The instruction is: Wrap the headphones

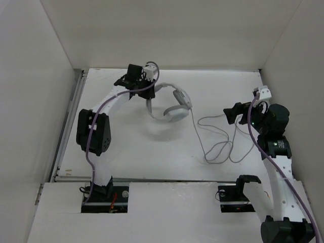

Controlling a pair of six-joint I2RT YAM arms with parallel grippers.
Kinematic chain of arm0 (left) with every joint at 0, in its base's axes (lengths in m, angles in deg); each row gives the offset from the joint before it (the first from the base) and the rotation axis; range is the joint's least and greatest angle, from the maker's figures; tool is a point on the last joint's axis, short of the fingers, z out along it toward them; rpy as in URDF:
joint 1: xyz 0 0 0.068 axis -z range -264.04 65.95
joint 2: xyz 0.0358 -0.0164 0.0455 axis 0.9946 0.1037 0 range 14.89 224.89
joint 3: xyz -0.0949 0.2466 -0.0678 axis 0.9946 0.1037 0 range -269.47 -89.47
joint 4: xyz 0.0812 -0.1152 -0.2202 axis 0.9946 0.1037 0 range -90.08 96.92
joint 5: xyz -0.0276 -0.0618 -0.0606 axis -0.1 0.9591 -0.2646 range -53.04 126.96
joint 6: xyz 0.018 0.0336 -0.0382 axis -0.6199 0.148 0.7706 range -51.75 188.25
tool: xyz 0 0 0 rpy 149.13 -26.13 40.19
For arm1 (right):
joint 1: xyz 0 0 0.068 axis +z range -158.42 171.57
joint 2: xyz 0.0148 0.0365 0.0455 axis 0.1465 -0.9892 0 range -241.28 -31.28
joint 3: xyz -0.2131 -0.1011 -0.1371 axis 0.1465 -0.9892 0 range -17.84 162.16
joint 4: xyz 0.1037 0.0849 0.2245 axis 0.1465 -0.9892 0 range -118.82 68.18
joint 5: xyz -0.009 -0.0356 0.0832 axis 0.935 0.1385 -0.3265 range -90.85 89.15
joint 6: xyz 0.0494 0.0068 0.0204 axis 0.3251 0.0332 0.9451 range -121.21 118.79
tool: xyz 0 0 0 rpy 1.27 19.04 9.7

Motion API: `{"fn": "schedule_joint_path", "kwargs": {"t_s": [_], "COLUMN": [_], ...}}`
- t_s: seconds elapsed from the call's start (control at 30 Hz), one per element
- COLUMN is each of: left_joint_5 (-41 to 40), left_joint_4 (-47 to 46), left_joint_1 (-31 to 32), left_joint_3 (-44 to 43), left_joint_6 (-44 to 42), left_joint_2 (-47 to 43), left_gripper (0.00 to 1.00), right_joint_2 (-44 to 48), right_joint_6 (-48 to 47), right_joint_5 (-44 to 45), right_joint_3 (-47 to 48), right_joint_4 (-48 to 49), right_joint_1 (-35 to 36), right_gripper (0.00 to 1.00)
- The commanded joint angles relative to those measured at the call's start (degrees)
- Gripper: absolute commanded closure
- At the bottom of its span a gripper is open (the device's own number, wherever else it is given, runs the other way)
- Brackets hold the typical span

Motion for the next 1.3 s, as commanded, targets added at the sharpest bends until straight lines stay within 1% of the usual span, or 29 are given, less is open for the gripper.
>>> {"fn": "schedule_joint_path", "kwargs": {"t_s": [0.0, 0.17, 0.37, 0.57, 0.7, 0.87, 0.97, 1.27], "left_joint_5": [4.54, 3.93, 2.00, -1.43, -3.28, -3.72, -3.72, -6.97], "left_joint_4": [-0.08, 2.21, 2.21, 1.69, 0.81, 0.45, 0.45, 1.24], "left_joint_1": [-2.17, -4.10, -6.04, -7.88, -9.46, -11.48, -12.72, -12.90], "left_joint_3": [-4.16, -3.63, 0.23, 2.87, 3.58, 2.70, 1.56, -2.13], "left_joint_6": [14.34, 17.43, 17.70, 16.82, 16.47, 17.52, 18.31, 18.67], "left_joint_2": [-11.82, -18.51, -25.37, -28.80, -29.86, -30.12, -30.12, -30.03], "left_gripper": [1.00, 1.00, 1.00, 1.00, 1.00, 1.00, 1.00, 1.00], "right_joint_2": [-0.69, -3.86, -9.56, -17.74, -22.39, -25.92, -27.50, -31.20], "right_joint_6": [-2.72, -4.13, -2.56, 2.01, 2.02, 0.26, 0.00, -0.18], "right_joint_5": [-1.16, -0.63, -2.03, -4.93, -5.20, -4.41, -3.88, -1.51], "right_joint_3": [1.28, 4.53, 10.15, 20.61, 25.62, 25.81, 24.84, 24.84], "right_joint_4": [2.70, 2.96, 3.31, 4.37, 4.63, 5.60, 6.83, 9.91], "right_joint_1": [3.73, 8.65, 16.64, 24.73, 30.44, 36.60, 39.15, 39.51], "right_gripper": [0.00, 0.00, 0.00, 0.00, 0.00, 0.00, 0.00, 0.00]}}
